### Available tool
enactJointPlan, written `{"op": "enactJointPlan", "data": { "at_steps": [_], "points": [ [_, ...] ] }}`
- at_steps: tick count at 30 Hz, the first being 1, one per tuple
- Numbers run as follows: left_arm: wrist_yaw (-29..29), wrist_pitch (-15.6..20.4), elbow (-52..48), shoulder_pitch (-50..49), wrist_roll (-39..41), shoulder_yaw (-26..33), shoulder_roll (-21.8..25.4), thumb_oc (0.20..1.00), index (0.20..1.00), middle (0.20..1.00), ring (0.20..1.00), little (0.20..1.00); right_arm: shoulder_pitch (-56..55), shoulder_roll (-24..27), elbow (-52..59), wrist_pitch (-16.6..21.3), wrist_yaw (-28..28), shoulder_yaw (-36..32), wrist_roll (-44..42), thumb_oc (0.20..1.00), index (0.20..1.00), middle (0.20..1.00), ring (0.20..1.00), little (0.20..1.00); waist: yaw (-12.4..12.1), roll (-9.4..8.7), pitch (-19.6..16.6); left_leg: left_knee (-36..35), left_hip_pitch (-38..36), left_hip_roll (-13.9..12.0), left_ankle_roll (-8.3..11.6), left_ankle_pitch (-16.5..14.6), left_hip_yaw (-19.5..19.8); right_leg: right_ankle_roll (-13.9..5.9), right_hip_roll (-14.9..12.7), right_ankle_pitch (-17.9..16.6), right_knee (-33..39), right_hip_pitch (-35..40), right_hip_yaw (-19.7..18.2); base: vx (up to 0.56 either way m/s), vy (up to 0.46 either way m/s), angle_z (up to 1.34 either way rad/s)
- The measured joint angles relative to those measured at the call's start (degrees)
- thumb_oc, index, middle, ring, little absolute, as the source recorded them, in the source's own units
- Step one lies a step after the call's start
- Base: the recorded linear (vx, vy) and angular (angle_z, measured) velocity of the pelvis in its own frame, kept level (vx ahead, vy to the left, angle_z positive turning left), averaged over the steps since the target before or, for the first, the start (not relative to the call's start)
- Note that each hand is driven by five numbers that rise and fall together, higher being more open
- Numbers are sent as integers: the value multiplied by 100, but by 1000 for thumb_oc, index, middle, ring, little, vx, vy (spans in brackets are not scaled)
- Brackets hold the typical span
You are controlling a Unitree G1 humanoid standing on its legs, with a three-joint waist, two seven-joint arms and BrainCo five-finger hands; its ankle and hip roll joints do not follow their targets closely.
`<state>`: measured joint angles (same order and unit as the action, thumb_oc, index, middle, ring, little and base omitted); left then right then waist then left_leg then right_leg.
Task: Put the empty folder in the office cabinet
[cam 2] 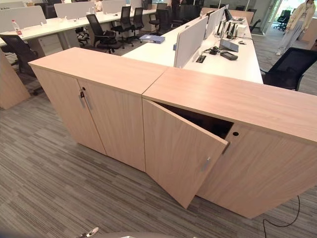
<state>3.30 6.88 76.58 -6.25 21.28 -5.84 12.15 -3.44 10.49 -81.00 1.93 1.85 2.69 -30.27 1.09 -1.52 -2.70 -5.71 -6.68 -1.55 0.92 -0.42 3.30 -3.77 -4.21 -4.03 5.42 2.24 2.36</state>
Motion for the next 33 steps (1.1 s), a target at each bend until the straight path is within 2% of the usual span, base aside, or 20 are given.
{"op": "enactJointPlan", "data": {
  "at_steps": [9,12,33],
  "points": [
    [-281,7,-276,210,-1838,-1392,195,1000,1000,1000,1000,1000,76,24,221,0,-50,467,219,1000,1000,1000,1000,1000,9,71,17,0,17,-2,6,5,-15,-7,3,-23,0,-23,-3,0,0,0],
    [-271,36,-354,348,-2060,-1434,193,1000,1000,1000,1000,1000,114,27,222,-4,-55,526,283,1000,1000,1000,1000,1000,15,81,16,0,27,-6,7,2,-14,-5,7,-19,0,-23,-3,0,0,0],
    [-209,-30,-256,371,-2278,-1446,183,1000,1000,1000,1000,1000,152,59,233,-18,-71,582,515,1000,1000,1000,1000,1000,22,62,-27,1,16,-4,19,-3,-112,9,14,-33,0,-89,-91,0,2,-2]
  ]
}}
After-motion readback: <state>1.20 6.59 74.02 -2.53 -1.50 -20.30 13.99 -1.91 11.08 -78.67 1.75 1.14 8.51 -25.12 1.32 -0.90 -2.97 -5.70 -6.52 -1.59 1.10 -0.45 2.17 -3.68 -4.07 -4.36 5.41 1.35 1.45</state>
